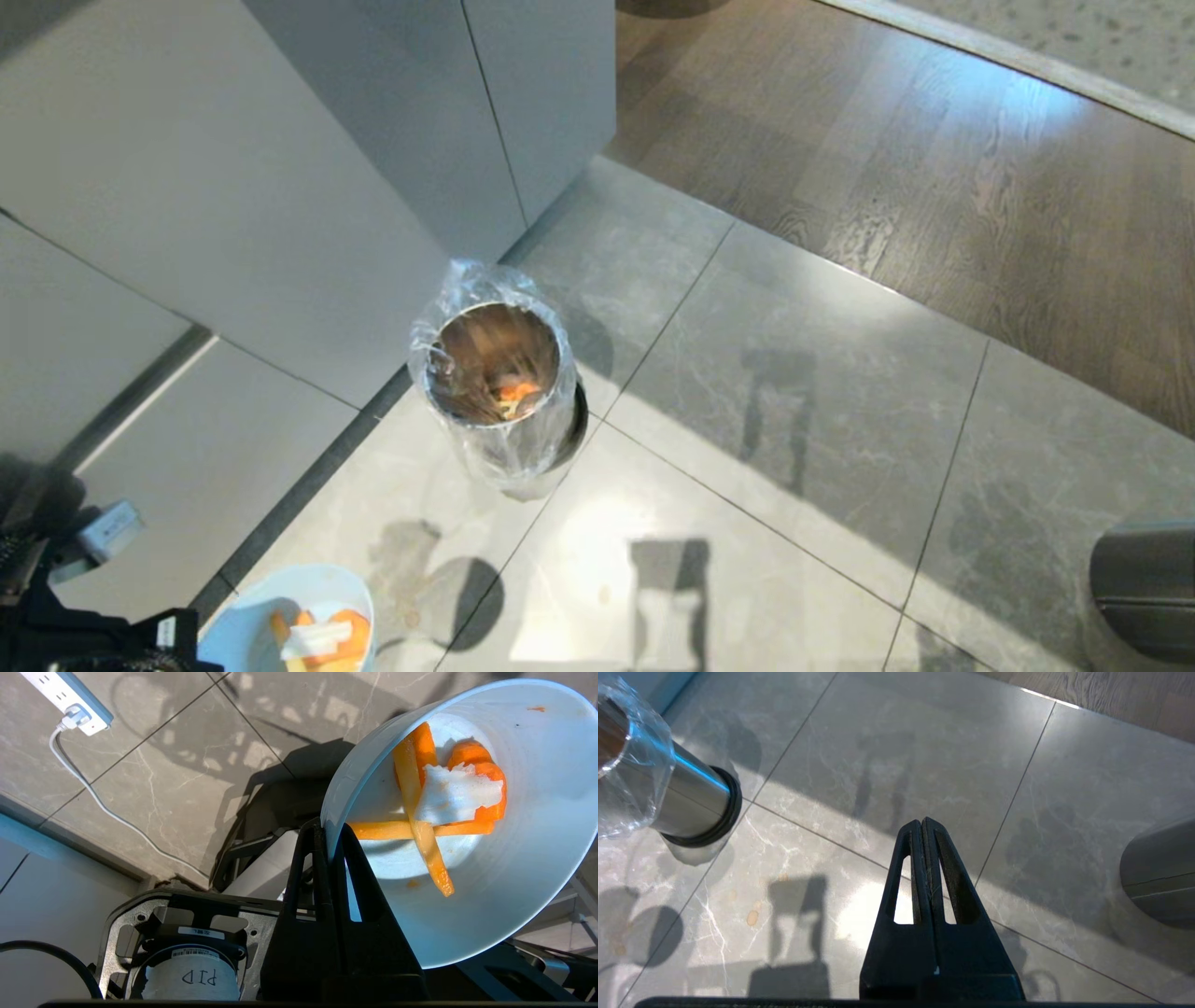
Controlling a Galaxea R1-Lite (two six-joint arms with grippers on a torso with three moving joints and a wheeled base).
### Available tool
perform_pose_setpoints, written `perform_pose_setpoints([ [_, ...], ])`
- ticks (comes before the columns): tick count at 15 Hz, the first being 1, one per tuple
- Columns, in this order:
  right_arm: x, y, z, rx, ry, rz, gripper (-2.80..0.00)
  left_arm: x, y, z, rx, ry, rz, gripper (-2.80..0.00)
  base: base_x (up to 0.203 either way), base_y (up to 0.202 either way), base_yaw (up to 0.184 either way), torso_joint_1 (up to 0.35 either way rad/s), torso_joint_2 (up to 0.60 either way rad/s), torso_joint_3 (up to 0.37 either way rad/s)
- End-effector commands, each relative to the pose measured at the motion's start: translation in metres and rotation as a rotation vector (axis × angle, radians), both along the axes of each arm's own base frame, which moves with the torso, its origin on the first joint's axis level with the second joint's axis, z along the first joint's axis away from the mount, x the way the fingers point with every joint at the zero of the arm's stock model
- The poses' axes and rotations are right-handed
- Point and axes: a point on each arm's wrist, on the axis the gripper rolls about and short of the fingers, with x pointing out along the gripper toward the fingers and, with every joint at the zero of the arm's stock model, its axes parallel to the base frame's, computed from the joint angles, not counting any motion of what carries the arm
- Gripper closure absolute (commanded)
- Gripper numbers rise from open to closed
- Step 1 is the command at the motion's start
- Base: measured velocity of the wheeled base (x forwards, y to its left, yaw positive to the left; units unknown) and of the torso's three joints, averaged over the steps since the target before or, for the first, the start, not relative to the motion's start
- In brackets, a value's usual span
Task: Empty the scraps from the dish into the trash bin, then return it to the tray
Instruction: Move the bowl over the trash can
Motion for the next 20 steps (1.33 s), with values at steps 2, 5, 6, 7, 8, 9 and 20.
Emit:
perform_pose_setpoints([
  [2,0.000,0.000,0.000,0.001,-0.001,0.000,0.00,0.000,0.000,0.000,-0.002,0.002,0.002,0.00,0.000,0.000,0.000,-0.001,0.00,-0.194],
  [5,0.000,0.000,0.000,0.001,-0.001,0.000,0.00,0.000,0.000,0.000,-0.002,0.001,0.002,0.00,0.000,0.000,0.000,0.002,0.00,-0.200],
  [6,0.000,0.000,0.000,0.001,0.000,0.000,0.00,0.000,0.000,0.000,-0.001,-0.001,0.001,0.00,0.000,0.000,0.000,0.005,0.00,-0.193],
  [7,0.000,0.000,0.000,0.001,-0.001,0.000,0.00,0.000,0.000,0.000,0.000,0.001,-0.001,0.00,0.000,0.000,0.000,0.002,0.00,-0.191],
  [8,0.000,0.000,0.000,0.001,0.001,0.000,0.00,0.000,0.000,0.001,0.000,-0.002,-0.002,0.00,0.000,0.000,0.000,0.002,0.01,-0.164],
  [9,0.000,0.000,0.000,0.001,-0.001,0.000,0.00,0.000,0.000,0.001,0.000,-0.007,-0.002,0.00,0.000,0.000,0.000,-0.001,0.01,-0.091],
  [20,0.000,0.000,0.000,0.001,-0.001,0.000,0.00,0.012,0.002,0.009,0.112,-0.163,-0.020,0.00,0.000,0.000,0.000,0.000,0.00,-0.008],
])
